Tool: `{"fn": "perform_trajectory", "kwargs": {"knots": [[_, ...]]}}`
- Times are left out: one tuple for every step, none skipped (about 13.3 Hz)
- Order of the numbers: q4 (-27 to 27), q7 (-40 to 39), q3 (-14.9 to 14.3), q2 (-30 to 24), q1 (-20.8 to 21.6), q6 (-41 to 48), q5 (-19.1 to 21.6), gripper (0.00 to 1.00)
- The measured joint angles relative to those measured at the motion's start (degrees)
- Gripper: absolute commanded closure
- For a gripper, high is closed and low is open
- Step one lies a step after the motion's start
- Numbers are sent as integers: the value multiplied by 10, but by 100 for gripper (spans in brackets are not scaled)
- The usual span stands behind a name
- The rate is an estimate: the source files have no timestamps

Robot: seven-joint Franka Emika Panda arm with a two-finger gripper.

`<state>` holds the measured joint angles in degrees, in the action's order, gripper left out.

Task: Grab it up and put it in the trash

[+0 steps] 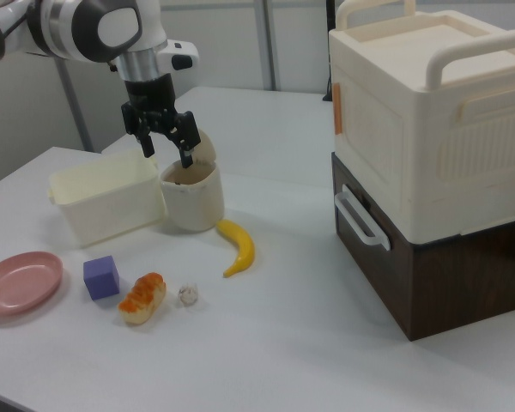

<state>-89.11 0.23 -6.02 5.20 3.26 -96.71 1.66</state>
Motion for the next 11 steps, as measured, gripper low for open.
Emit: {"fn": "perform_trajectory", "kwargs": {"knots": [[0, 0, 0, 0, 0, 0, 0, 0], [0, 0, 0, 0, 0, 0, 0, 0], [0, 0, 0, 0, 0, 0, 0, 0], [0, 0, 0, 0, 0, 0, 0, 0], [0, 0, 0, 0, 0, 0, 0, 0], [0, 0, 0, 0, 0, 0, 0, 0], [0, 0, 0, 0, 0, 0, 0, 0], [0, 0, 0, 1, 1, 0, 0, 0], [0, 0, 0, 2, 1, 0, 0, 0], [0, 0, 0, 4, 2, 0, 0, 0], [0, 0, 1, 5, 3, -1, 0, 0]]}}
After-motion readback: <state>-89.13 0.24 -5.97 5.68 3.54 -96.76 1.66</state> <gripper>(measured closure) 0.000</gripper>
